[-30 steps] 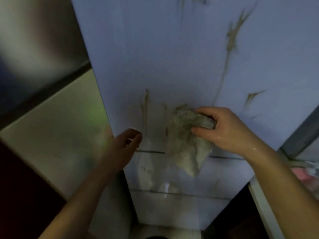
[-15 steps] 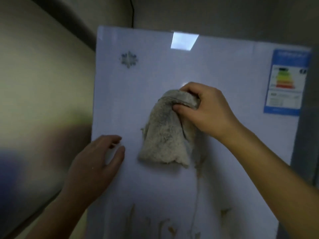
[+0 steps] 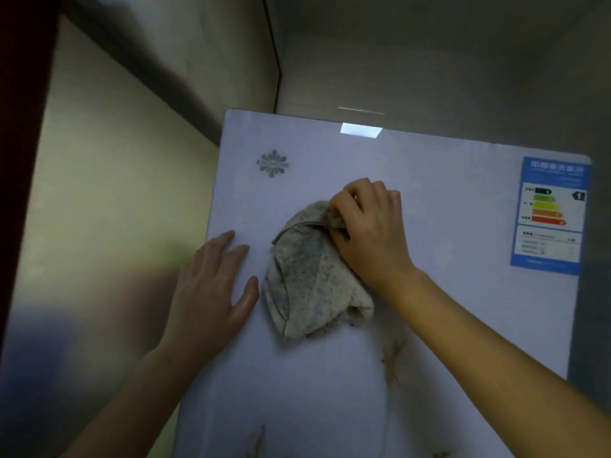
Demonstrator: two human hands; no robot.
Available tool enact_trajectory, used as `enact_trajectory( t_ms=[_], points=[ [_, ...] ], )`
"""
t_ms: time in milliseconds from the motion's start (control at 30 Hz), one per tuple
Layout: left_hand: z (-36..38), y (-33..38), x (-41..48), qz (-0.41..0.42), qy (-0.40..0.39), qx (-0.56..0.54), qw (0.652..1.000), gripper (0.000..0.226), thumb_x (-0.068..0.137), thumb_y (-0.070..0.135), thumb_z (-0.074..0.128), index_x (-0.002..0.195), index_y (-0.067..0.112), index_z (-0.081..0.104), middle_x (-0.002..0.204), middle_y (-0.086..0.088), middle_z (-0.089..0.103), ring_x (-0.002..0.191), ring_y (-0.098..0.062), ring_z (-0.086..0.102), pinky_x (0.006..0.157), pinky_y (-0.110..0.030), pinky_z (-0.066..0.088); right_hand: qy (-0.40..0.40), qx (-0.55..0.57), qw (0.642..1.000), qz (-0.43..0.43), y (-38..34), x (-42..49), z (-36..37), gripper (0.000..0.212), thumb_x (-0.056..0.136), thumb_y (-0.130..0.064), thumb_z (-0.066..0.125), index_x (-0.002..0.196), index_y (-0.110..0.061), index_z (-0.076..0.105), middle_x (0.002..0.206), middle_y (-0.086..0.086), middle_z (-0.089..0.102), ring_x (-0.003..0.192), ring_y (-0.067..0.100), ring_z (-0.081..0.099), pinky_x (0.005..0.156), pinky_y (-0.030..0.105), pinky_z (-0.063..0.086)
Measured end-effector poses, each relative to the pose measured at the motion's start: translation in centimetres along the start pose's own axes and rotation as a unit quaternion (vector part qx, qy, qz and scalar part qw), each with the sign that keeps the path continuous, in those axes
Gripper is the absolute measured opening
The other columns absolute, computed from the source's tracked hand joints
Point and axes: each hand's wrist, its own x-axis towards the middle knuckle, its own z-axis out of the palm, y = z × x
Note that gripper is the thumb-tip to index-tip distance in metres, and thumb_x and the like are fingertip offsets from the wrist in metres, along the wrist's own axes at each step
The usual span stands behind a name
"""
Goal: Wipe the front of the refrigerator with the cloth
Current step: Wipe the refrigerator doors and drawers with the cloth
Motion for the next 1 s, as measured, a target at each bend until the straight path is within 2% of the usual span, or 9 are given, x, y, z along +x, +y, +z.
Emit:
enact_trajectory(
  t_ms=[100, 200, 333, 467, 567, 700, 800, 900, 1000],
  points=[
    [0.3, 0.0, -0.3, 0.001, -0.002, 0.009, 1.000, 0.053, 0.094, 0.046, 0.044, 0.132, 0.011, 0.059, 0.149, -0.013, 0.048, 0.134, -0.034, 0.048, 0.101, -0.046, 0.044, -0.050, 0.030, 0.997, 0.042, -0.4, -0.2, -0.2, 0.008, 0.090, -0.010, 0.069, 0.095, -0.012, 0.063, 0.091, 0.005, 0.060, 0.078, 0.022, 0.051, 0.066, 0.028, 0.028],
    [0.5, 0.1, -0.4, 0.001, -0.001, 0.007, 1.000, 0.054, 0.095, 0.046, 0.043, 0.133, 0.011, 0.058, 0.150, -0.013, 0.047, 0.136, -0.033, 0.046, 0.102, -0.045, 0.043, -0.095, 0.058, 0.989, 0.101, -0.8, -0.4, -0.3, 0.011, 0.093, -0.013, 0.068, 0.104, -0.014, 0.066, 0.100, 0.002, 0.063, 0.086, 0.020, 0.057, 0.062, 0.032, 0.045],
    [0.9, 0.1, -0.5, 0.002, 0.010, 0.006, 1.000, 0.053, 0.094, 0.045, 0.045, 0.133, 0.011, 0.058, 0.151, -0.013, 0.046, 0.137, -0.032, 0.045, 0.103, -0.043, 0.039, -0.069, 0.063, 0.987, 0.131, -2.0, -1.3, -0.3, 0.019, 0.093, -0.008, 0.066, 0.111, -0.013, 0.064, 0.097, 0.003, 0.065, 0.084, 0.021, 0.057, 0.064, 0.033, 0.045],
    [1.1, 0.1, -0.6, 0.006, 0.022, 0.006, 1.000, 0.053, 0.094, 0.045, 0.045, 0.133, 0.012, 0.058, 0.151, -0.013, 0.046, 0.136, -0.032, 0.045, 0.103, -0.041, 0.037, -0.018, 0.047, 0.992, 0.118, -2.6, -2.9, -0.1, 0.014, 0.090, -0.001, 0.066, 0.100, -0.010, 0.062, 0.087, 0.003, 0.064, 0.076, 0.018, 0.054, 0.059, 0.031, 0.043],
    [1.3, 0.2, -0.7, 0.006, 0.030, 0.006, 1.000, 0.051, 0.094, 0.044, 0.045, 0.132, 0.012, 0.058, 0.152, -0.013, 0.045, 0.138, -0.033, 0.044, 0.104, -0.043, 0.038, -0.006, 0.041, 0.995, 0.092, -2.4, -3.3, 0.4, 0.010, 0.091, -0.001, 0.064, 0.095, -0.010, 0.066, 0.103, 0.004, 0.071, 0.089, 0.021, 0.061, 0.072, 0.031, 0.049],
    [1.6, -0.1, -0.9, 0.011, 0.032, 0.012, 0.999, 0.052, 0.095, 0.044, 0.045, 0.134, 0.013, 0.058, 0.155, -0.013, 0.043, 0.141, -0.032, 0.042, 0.104, -0.045, 0.038, -0.013, 0.051, 0.994, 0.091, -2.9, -3.8, 0.7, 0.021, 0.098, -0.006, 0.062, 0.116, -0.008, 0.072, 0.125, 0.006, 0.071, 0.113, 0.024, 0.063, 0.096, 0.032, 0.052],
    [1.8, -0.5, -1.0, 0.025, 0.037, 0.017, 0.999, 0.052, 0.096, 0.042, 0.046, 0.136, 0.012, 0.057, 0.157, -0.013, 0.041, 0.143, -0.032, 0.041, 0.106, -0.044, 0.037, -0.067, 0.055, 0.990, 0.114, -3.8, -4.7, 0.2, 0.035, 0.103, -0.025, 0.058, 0.134, -0.009, 0.065, 0.148, 0.008, 0.058, 0.134, 0.024, 0.052, 0.112, 0.035, 0.045],
    [2.1, -0.7, -1.3, 0.035, 0.055, 0.009, 0.998, 0.051, 0.096, 0.038, 0.048, 0.138, 0.010, 0.056, 0.156, -0.014, 0.042, 0.143, -0.033, 0.040, 0.108, -0.043, 0.036, -0.135, 0.051, 0.983, 0.113, -4.5, -5.9, 0.1, 0.066, 0.100, -0.050, 0.055, 0.151, -0.008, 0.047, 0.167, 0.012, 0.030, 0.155, 0.027, 0.028, 0.127, 0.038, 0.027],
    [2.5, -0.9, -1.9, 0.049, 0.067, -0.001, 0.997, 0.051, 0.097, 0.035, 0.048, 0.140, 0.007, 0.055, 0.156, -0.016, 0.042, 0.143, -0.034, 0.040, 0.112, -0.042, 0.035, -0.104, 0.050, 0.990, 0.086, -4.1, -6.7, 0.6, 0.065, 0.096, -0.043, 0.066, 0.146, -0.004, 0.051, 0.166, 0.019, 0.027, 0.154, 0.033, 0.028, 0.124, 0.048, 0.032]
  ],
)
